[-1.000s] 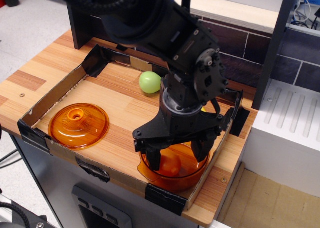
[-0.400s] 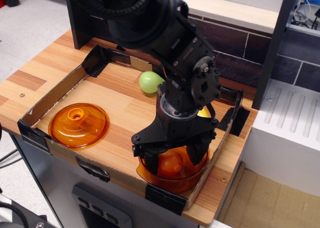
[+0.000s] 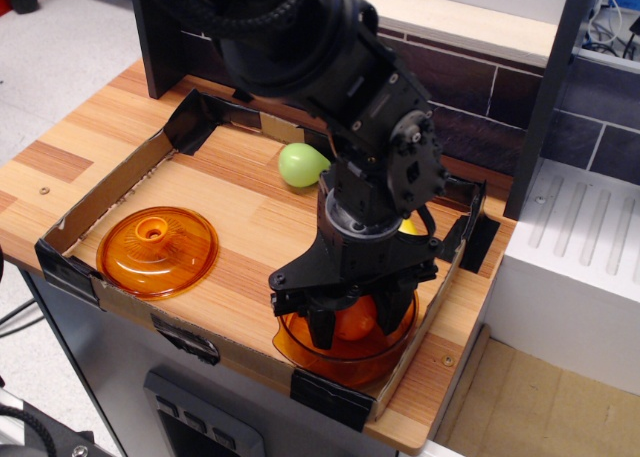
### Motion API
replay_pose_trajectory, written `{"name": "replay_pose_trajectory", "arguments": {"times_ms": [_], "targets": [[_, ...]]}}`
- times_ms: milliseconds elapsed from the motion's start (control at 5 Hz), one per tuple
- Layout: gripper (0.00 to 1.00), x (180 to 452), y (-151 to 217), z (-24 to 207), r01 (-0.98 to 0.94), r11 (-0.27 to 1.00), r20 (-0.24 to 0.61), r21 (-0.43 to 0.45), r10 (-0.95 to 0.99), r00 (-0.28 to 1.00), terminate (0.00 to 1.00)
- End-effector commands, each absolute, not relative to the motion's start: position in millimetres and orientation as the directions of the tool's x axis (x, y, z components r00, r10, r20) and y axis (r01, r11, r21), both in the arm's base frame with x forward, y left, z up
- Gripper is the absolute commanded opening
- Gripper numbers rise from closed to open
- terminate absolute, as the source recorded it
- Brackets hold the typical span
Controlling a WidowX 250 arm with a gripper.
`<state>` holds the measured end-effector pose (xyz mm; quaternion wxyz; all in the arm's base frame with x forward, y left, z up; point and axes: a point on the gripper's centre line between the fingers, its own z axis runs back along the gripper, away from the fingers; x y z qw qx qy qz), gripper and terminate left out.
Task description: Take carrot out of pot
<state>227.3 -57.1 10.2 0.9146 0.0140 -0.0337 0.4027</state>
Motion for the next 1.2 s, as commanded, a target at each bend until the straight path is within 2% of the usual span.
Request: {"name": "replay_pose_trajectory", "arguments": {"times_ms": [0,200,400,600,800,1000], "targets": [[0.0,235,-50,51,-0.744,0.662,0.091,-0.094,0.75,0.656,0.0],[0.0,234,-43,83,-0.75,0.642,0.088,-0.158,0.766,0.637,0.0],[0.0,245,-19,101,-0.784,0.591,0.12,-0.191,0.807,0.579,0.0],[0.0,261,15,98,-0.823,0.534,0.167,-0.195,0.845,0.509,0.0],[0.0,276,50,83,-0.863,0.48,0.223,-0.155,0.868,0.443,0.0],[0.0,283,70,64,-0.874,0.473,0.269,-0.107,0.86,0.433,0.0]]}}
